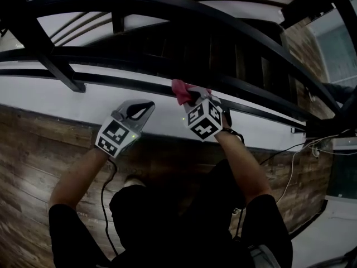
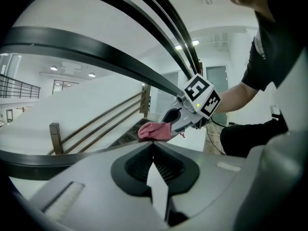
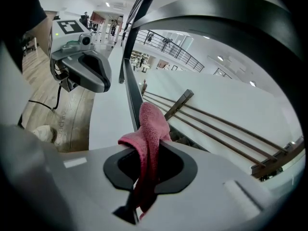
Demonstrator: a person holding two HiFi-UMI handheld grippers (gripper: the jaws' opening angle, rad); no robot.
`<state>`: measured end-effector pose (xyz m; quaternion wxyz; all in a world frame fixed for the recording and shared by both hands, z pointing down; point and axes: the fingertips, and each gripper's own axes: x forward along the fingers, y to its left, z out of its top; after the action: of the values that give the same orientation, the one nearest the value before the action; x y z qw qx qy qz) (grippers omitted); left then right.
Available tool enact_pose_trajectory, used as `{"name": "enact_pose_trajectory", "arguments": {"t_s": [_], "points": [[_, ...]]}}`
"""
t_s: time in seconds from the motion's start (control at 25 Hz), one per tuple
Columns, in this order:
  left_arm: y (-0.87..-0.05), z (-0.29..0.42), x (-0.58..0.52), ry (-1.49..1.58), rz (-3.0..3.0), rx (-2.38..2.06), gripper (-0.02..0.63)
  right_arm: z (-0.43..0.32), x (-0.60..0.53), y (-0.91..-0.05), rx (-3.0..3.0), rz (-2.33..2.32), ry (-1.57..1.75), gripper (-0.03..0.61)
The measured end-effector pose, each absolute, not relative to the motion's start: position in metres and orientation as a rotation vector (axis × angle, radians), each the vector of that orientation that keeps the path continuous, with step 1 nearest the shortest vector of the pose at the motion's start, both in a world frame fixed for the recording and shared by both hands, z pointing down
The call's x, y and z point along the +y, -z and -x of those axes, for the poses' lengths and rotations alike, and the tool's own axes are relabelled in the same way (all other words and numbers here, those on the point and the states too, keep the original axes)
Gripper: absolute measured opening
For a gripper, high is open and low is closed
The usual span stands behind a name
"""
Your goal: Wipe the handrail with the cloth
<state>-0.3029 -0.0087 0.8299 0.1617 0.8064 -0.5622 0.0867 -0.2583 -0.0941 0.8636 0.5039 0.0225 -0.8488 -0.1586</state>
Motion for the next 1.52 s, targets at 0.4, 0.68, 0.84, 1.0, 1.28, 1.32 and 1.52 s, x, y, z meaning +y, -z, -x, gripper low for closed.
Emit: {"name": "enact_pose_trajectory", "arguments": {"t_s": [0.4, 0.68, 0.84, 1.0, 1.28, 1.32, 1.52], "points": [[-0.836, 0.346, 0.016, -0.183, -2.218, -1.718, 0.0, 0.296, -0.068, -0.861, -2.056, -0.021, 0.441, 0.043], [-0.833, 0.376, 0.036, -0.157, -2.168, -1.79, 0.0, 0.336, -0.041, -0.857, -2.067, 0.054, 0.481, 0.043], [-0.836, 0.391, 0.047, -0.166, -2.138, -1.838, 0.0, 0.353, -0.032, -0.857, -2.069, 0.083, 0.497, 0.043], [-0.839, 0.402, 0.055, -0.163, -2.101, -1.868, 0.0, 0.365, -0.023, -0.857, -2.07, 0.107, 0.513, 0.043], [-0.845, 0.419, 0.07, -0.163, -2.034, -1.919, 0.0, 0.397, -0.004, -0.852, -2.105, 0.143, 0.521, 0.043], [-0.844, 0.422, 0.072, -0.161, -2.021, -1.93, 0.0, 0.402, -0.002, -0.851, -2.11, 0.149, 0.521, 0.043], [-0.845, 0.439, 0.082, -0.143, -1.975, -1.977, 0.0, 0.419, 0.01, -0.849, -2.123, 0.166, 0.538, 0.043]]}}
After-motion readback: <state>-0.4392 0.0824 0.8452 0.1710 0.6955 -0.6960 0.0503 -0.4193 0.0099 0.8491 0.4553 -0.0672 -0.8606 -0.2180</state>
